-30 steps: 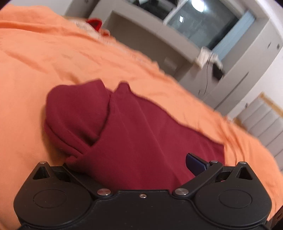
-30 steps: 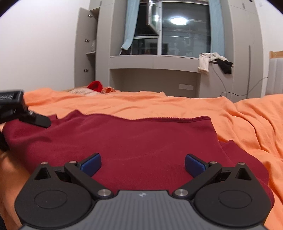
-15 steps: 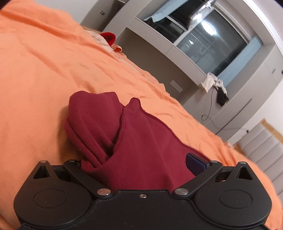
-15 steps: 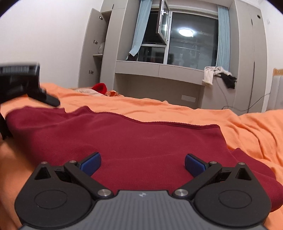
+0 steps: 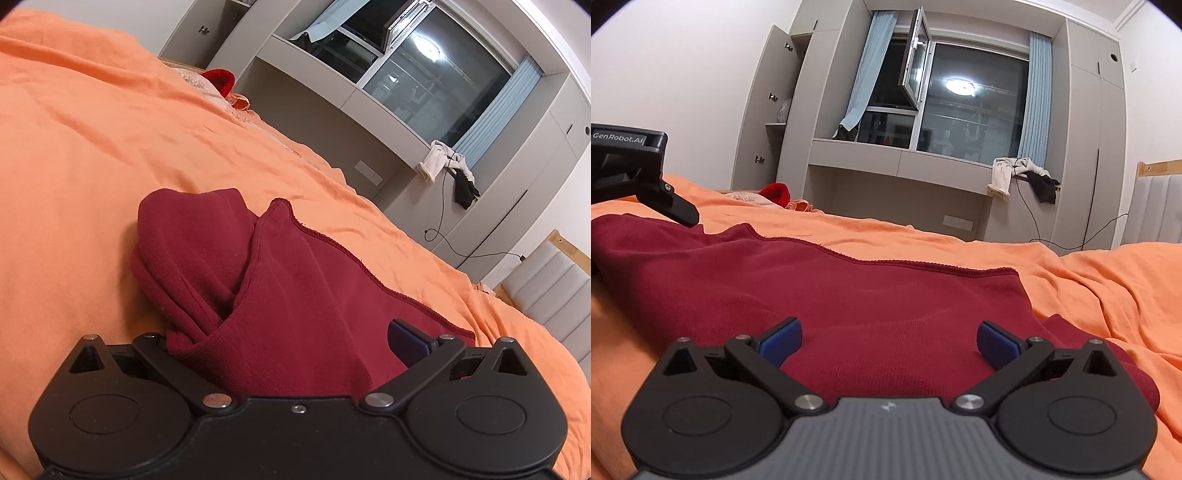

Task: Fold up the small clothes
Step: 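Move the open left gripper to the folded shirt's end, then close the left gripper on the shirt end and lift it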

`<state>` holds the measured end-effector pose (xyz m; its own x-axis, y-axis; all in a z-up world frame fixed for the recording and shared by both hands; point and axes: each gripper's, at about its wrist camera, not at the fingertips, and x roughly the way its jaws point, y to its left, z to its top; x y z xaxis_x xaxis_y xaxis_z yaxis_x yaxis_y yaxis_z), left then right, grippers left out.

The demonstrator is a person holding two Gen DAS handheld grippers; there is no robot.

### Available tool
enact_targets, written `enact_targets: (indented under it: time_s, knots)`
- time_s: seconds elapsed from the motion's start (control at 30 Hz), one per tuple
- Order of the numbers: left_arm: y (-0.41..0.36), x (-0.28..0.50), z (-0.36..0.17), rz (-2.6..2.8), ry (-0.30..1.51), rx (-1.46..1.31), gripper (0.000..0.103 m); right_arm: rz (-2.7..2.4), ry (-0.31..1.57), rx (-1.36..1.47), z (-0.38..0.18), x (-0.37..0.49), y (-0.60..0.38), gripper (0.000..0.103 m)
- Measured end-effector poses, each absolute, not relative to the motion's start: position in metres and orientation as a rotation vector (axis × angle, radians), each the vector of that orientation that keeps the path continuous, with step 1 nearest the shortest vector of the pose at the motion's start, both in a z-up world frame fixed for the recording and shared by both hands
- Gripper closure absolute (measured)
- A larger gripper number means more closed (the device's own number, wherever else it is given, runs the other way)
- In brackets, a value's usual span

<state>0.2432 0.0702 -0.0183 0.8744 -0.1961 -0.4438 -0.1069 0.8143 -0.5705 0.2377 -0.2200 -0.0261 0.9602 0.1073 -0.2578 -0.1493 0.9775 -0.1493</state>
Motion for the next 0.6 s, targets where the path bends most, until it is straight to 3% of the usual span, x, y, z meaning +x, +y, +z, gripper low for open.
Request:
enact_targets:
  time_s: [0.43,0.6]
  knots:
    - [0.0713,0.2359,-0.0170,-0.038,0.459,-0.634,0.001,0.109,0.217,-0.195,-0.0310,0.2343,-0.2173,0.000]
    - [0.0664,0.2356,-0.0171,0.023,0.448,-0.590,0.014,0.104,0.211,-0.204,-0.0324,0.2330,-0.2164,0.000]
